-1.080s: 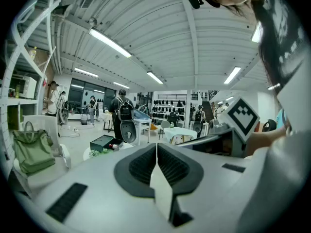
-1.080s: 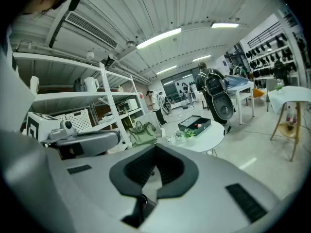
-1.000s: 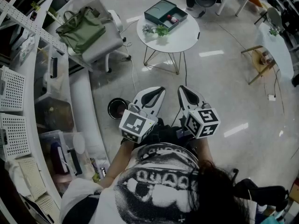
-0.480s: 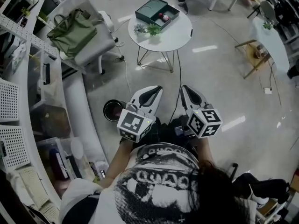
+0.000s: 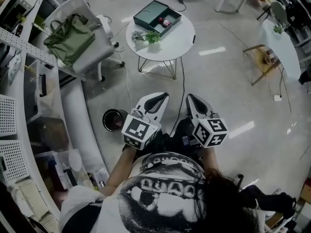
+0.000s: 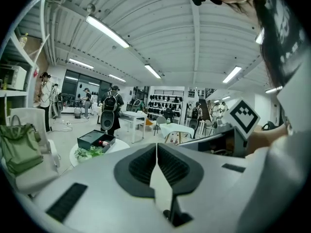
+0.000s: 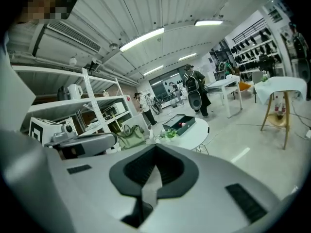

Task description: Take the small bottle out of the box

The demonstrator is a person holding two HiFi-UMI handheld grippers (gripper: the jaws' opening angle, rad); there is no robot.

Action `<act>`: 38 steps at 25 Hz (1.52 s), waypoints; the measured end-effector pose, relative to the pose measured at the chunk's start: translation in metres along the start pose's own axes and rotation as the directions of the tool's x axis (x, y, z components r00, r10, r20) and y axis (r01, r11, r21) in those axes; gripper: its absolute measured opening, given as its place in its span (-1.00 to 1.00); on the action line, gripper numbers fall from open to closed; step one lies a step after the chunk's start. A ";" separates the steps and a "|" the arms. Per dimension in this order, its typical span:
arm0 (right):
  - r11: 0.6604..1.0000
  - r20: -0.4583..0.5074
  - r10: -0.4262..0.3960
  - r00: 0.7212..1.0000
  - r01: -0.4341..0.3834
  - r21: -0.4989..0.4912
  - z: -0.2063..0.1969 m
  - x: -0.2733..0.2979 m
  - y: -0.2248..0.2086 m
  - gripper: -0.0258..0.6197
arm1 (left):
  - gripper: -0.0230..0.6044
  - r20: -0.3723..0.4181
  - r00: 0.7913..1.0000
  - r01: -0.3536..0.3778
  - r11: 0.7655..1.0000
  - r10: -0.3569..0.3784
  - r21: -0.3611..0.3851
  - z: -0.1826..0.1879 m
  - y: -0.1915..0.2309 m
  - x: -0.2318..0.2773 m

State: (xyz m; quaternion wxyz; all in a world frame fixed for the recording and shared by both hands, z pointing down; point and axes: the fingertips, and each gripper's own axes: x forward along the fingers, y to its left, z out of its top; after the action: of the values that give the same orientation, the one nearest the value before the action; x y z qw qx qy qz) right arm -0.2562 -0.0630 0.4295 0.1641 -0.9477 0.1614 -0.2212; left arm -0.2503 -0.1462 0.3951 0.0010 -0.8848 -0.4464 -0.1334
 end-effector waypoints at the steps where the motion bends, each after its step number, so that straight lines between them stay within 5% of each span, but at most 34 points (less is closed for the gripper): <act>1: 1.000 -0.001 0.003 1.000 -0.003 0.001 0.004 0.003 -0.009 -0.93 | -0.87 -0.003 1.000 -0.007 1.000 0.007 0.001 0.002 0.001 0.010; 20: 0.993 -0.075 0.112 0.991 -0.115 -0.038 0.110 0.045 -0.205 -0.93 | -0.87 -0.047 0.993 -0.110 0.994 0.110 -0.006 0.053 -0.015 0.219; 38: 0.973 -0.064 0.229 0.971 -0.230 -0.010 0.135 0.062 -0.238 -0.93 | -0.87 -0.049 0.953 -0.298 0.955 0.298 0.015 0.073 0.011 0.237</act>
State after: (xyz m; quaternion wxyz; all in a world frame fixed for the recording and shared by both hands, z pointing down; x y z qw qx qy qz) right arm -0.0849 0.1584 0.4285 0.1751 -0.9166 0.2769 -0.2290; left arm -0.0900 0.0431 0.3818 0.0357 -0.9383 -0.3083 -0.1527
